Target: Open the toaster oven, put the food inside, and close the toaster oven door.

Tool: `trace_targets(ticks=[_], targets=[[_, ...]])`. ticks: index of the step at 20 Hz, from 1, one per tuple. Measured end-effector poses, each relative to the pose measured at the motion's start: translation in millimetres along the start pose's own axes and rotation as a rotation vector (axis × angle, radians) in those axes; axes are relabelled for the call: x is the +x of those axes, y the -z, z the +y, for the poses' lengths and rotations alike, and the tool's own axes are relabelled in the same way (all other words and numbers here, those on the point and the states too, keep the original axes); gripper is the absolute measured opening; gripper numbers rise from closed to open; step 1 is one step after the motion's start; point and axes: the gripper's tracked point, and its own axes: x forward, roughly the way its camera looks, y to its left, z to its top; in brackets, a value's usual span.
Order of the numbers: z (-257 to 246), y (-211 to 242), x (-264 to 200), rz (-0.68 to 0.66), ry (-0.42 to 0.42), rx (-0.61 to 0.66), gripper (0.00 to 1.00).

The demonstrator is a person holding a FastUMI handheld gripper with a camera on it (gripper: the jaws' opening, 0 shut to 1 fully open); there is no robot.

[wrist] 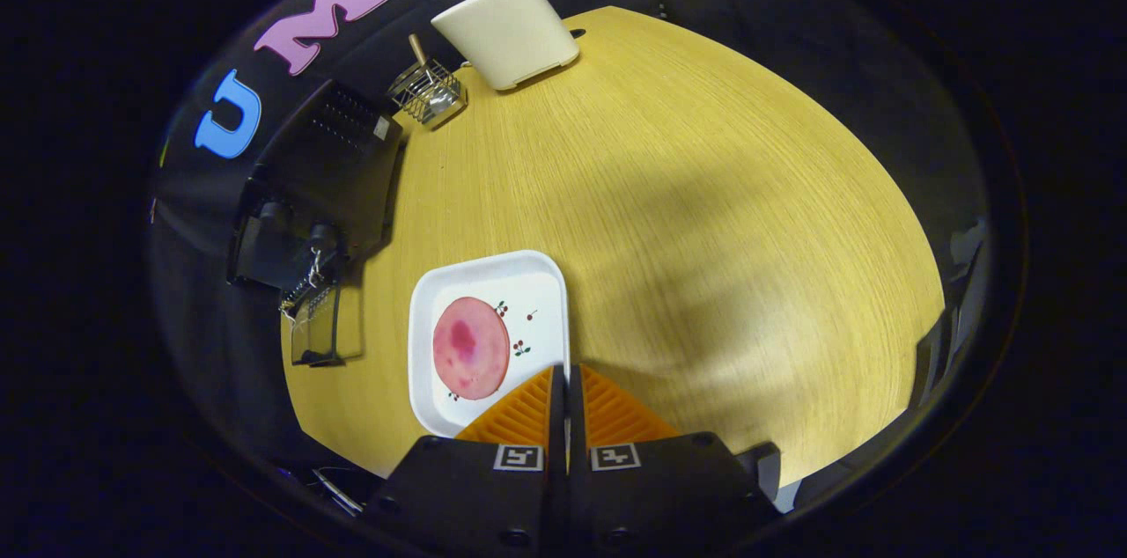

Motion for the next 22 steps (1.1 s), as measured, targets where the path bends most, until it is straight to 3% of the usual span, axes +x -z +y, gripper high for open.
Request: trace_targets(ticks=[10,15,22], targets=[[56,36,-48,-0.105,-0.091,0.195,0.05],[86,56,-65,-0.148,-0.122,0.227,0.06],[160,79,-68,-0.144,-0.255,0.311,0.05]])
